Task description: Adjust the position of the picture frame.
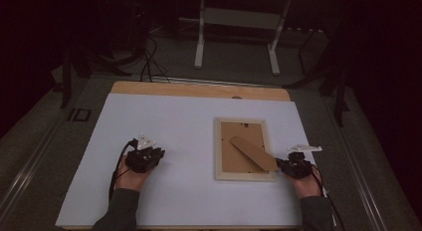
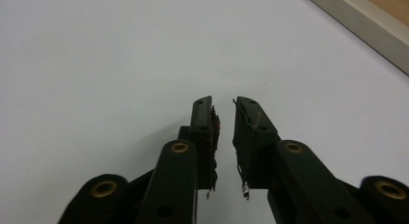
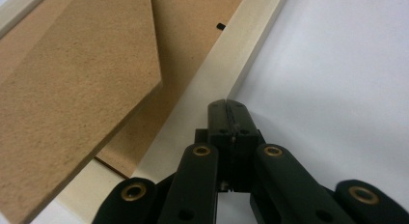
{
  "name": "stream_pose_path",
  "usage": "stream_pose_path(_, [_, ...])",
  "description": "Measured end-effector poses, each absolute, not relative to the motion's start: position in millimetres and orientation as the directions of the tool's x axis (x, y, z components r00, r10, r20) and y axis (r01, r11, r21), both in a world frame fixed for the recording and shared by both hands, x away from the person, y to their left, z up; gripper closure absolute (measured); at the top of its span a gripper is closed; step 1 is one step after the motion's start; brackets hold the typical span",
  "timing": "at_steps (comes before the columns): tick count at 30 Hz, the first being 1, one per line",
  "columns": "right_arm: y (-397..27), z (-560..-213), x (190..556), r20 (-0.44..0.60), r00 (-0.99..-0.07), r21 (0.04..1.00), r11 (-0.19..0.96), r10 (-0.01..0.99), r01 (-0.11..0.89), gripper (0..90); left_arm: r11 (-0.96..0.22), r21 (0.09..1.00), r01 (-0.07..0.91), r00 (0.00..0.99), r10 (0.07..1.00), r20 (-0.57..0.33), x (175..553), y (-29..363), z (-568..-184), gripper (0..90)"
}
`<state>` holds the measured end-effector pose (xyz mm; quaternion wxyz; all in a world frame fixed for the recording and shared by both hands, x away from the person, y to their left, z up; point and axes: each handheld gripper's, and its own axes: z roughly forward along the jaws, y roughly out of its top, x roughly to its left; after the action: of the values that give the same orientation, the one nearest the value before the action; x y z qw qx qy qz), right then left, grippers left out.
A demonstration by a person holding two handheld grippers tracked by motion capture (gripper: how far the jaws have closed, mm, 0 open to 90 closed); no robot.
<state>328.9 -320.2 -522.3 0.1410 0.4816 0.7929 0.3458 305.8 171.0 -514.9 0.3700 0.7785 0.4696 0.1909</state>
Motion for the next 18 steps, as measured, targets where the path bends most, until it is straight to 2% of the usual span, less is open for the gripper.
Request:
stream_pose_path(6, [-310.8, -521.7, 328.1, 0.098, -0.521, 0.685, 0.322, 0.848, 0.653, 90.0, -0.283, 0.758, 0.587, 0.51, 0.857, -0.074, 305.7, 167.7, -514.8, 82.1])
stream_pose_path(13, [-302.8, -519.6, 327.2, 0.086, -0.546, 0.692, 0.344, 0.834, 0.635, 90.0, -0.297, 0.757, 0.582, 0.527, 0.847, -0.073, 305.2, 165.4, -514.7, 89.3])
stream_pose_path(18, [-296.8, -517.5, 326.2, 0.08, -0.562, 0.699, 0.356, 0.824, 0.62, 90.0, -0.294, 0.76, 0.58, 0.533, 0.842, -0.081, 304.8, 165.7, -514.1, 89.8])
